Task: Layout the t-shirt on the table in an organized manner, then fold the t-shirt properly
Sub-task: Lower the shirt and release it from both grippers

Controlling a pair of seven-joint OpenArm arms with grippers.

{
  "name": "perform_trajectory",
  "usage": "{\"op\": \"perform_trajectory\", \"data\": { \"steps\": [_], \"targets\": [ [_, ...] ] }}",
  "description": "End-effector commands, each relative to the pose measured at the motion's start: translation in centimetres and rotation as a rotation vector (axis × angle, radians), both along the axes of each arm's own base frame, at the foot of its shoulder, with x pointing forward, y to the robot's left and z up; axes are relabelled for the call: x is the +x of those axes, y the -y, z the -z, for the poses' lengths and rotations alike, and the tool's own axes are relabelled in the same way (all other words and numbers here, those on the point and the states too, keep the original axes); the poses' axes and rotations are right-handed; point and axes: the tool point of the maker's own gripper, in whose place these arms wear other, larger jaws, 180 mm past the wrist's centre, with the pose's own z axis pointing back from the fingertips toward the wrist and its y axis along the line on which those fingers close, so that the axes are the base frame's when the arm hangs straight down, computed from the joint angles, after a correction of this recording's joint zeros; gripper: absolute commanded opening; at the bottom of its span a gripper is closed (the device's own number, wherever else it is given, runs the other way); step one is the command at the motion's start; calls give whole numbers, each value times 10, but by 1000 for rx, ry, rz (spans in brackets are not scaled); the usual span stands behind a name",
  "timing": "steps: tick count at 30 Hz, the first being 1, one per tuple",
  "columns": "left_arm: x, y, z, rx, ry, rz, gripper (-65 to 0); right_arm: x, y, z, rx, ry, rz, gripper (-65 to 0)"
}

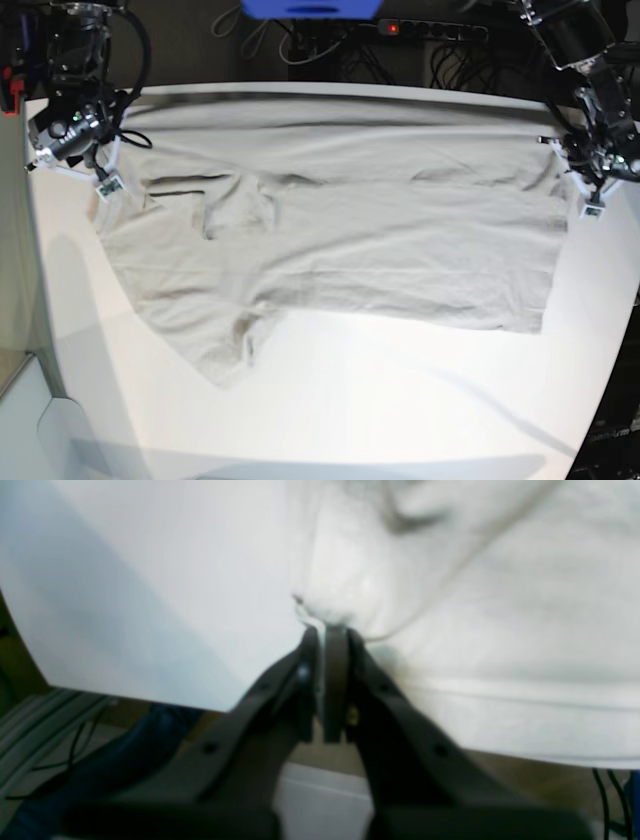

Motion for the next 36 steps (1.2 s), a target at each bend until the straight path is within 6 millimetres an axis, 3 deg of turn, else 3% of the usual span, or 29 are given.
{"op": "perform_trajectory", "data": {
  "steps": [1,16,26,29,33,36],
  "targets": [
    [8,-11,-12,35,35,5,-649,3,8,-9,-34,15,8,-650],
    [11,-10,-11,36,58,13,-649,-3,5,-4,1,22,65,-648],
    [-3,-10,-4,37,29,13,-647,-3,5,-4,1,21,64,-517],
    [-3,-11,-4,38,26,11,-593,-3,5,-4,1,21,64,-463],
    [-3,-11,-4,38,26,11,-436,-2,5,-7,-2,33,62,-389],
    [-2,-9,-4,29,31,14,-374,2,5,-15,-10,59,57,-361]
  ]
}}
